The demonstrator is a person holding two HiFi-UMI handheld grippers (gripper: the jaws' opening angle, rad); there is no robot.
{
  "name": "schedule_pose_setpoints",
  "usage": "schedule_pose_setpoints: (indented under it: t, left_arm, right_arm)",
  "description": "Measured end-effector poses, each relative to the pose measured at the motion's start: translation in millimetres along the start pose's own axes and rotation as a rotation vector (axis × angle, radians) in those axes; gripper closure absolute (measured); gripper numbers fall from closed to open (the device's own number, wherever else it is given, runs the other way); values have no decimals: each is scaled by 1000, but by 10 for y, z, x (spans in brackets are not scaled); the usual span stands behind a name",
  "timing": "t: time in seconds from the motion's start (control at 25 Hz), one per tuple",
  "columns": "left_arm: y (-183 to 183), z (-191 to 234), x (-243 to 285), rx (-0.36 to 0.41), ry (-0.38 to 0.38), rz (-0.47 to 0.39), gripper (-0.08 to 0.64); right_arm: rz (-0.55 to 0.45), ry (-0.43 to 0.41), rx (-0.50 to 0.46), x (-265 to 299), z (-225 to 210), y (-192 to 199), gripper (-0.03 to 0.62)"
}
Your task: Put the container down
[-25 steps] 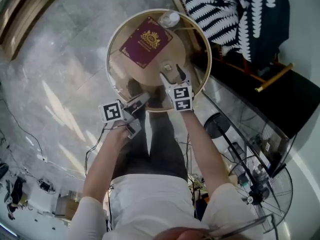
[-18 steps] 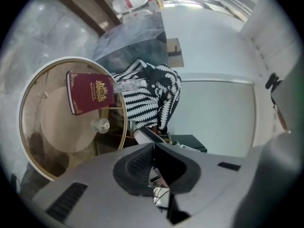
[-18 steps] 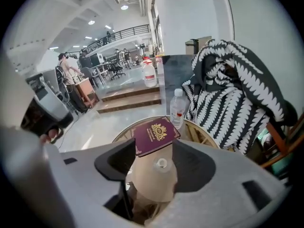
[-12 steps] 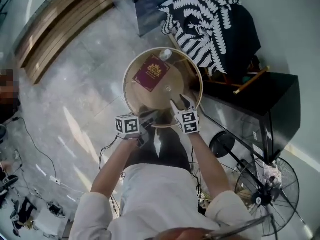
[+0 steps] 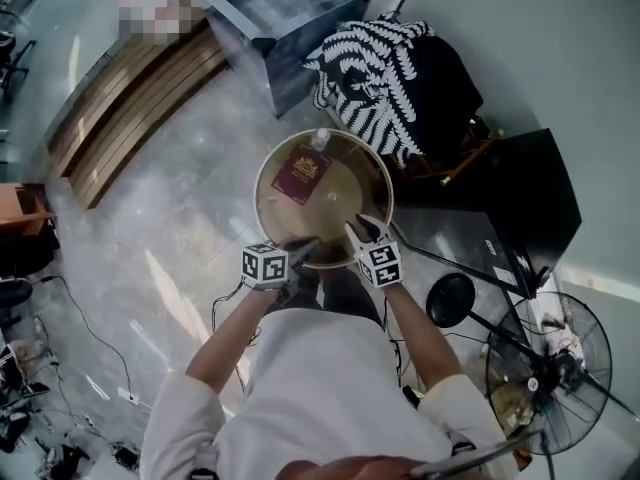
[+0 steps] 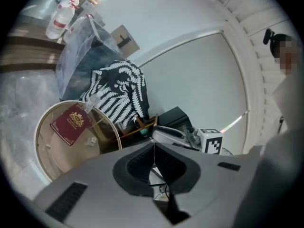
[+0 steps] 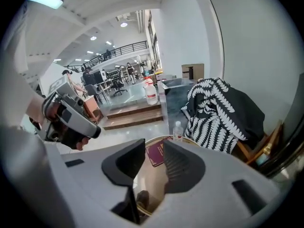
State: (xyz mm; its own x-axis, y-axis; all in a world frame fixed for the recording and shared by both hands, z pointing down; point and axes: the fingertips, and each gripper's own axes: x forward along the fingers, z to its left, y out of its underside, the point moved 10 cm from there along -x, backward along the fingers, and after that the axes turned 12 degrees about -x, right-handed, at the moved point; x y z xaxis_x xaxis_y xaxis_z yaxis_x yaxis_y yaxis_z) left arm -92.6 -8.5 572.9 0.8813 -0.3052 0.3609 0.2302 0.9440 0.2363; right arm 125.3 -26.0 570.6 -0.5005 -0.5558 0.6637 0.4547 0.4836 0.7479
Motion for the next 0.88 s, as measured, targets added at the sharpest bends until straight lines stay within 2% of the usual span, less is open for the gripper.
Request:
schedule_pose_setpoints:
  t: [0.2, 0.44, 0.64, 0.88]
  left_arm:
    - [113, -344, -204, 84, -9, -90, 546]
    - [193, -789, -414, 198, -50, -222, 546]
    - [396, -1133, -438, 229, -76, -314, 546]
    - [799, -1364, -373, 222, -129, -410, 546]
  right_arm:
    - [-81, 15, 31, -561, 12, -143, 515]
    - [-151, 30, -1, -1118, -43, -275, 559]
    - [-185, 14, -19, -1551, -37, -214, 579]
    - [-237, 2, -5, -2016, -13, -58, 597]
